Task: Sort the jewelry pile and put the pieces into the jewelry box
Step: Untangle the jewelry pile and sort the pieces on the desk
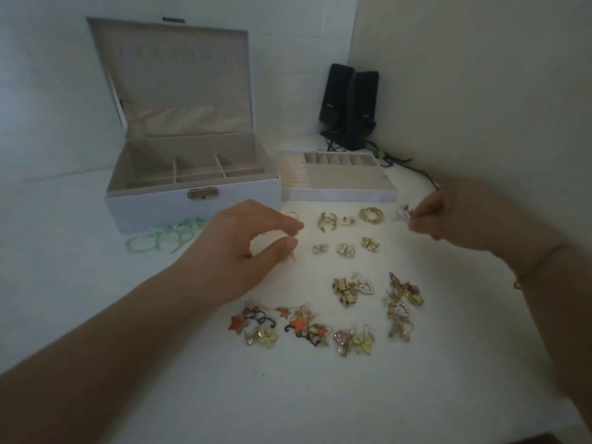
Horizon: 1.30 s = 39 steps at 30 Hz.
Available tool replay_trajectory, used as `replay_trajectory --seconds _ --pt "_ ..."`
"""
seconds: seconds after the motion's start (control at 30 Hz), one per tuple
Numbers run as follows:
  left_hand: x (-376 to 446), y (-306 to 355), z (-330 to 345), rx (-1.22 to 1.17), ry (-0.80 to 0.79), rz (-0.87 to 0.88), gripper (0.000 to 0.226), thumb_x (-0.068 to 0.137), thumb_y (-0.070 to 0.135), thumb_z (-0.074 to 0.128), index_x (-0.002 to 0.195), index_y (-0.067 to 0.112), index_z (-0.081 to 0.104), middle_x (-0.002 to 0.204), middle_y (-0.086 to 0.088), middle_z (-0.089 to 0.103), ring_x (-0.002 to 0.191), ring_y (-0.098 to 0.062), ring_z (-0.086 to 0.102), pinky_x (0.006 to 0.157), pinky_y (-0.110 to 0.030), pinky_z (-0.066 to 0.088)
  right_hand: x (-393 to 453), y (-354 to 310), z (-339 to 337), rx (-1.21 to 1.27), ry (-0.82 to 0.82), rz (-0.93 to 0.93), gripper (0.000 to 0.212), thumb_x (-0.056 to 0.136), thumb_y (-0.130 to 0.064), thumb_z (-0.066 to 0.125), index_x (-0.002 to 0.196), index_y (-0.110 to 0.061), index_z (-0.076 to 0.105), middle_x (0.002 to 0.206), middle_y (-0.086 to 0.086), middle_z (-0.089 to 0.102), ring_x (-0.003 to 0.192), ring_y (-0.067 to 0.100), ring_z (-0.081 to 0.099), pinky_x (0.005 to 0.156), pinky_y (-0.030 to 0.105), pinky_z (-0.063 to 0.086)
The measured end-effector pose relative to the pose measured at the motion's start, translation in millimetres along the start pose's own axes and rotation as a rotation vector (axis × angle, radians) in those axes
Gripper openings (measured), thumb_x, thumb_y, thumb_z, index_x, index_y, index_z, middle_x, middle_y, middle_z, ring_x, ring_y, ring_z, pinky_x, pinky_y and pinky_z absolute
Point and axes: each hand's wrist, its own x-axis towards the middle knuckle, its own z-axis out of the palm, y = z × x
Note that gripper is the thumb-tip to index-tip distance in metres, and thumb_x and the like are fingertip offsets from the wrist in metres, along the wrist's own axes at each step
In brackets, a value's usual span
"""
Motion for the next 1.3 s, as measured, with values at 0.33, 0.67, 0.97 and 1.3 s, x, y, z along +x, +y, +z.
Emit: replay_trajectory --seconds 0.33,0.67,0.97,1.3 --pt "-2 0 1 -0.018 -0.003 0.056 0.033 0.091 0.043 0.053 0.107 0.026 0.075 0.098 0.016 0.071 0.099 -0.001 0.062 0.088 -0.03 0.052 -8 19 33 -0.128 0.066 -0.092 0.006 0.079 -0.034 0.07 0.076 -0.03 0.068 0.074 -0.013 0.063 0.066 0.004 0.057 0.065 0.027 0.051" --pt "-2 -6 4 -0.036 0.013 0.039 0.027 0.091 0.042 0.055 0.106 0.03 0.075 0.098 0.016 0.071 0.099 -0.004 0.064 0.082 -0.041 0.056 -36 27 10 0.261 -0.327 -0.596 0.017 0.069 -0.037 0.082 0.081 -0.032 0.07 0.07 -0.005 0.059 0.058 0.009 0.048 0.057 0.018 0.039" --pt "-2 -6 5 -0.034 0.019 0.046 0.024 0.091 0.04 0.057 0.105 0.032 0.074 0.097 0.018 0.07 0.098 -0.002 0.064 0.082 -0.04 0.056 -34 31 14 0.177 -0.488 -0.58 0.018 0.063 -0.033 0.085 0.078 -0.035 0.074 0.081 -0.006 0.059 0.075 0.011 0.052 0.068 0.013 0.038" --pt "-2 -2 1 -0.053 -0.028 0.089 0.02 0.091 0.031 0.062 0.104 0.025 0.076 0.095 0.019 0.069 0.095 -0.004 0.064 0.084 -0.024 0.051 -36 30 10 0.326 -0.456 -0.699 0.009 0.076 -0.029 0.074 0.078 -0.023 0.068 0.08 -0.002 0.062 0.067 0.015 0.05 0.061 0.035 0.042"
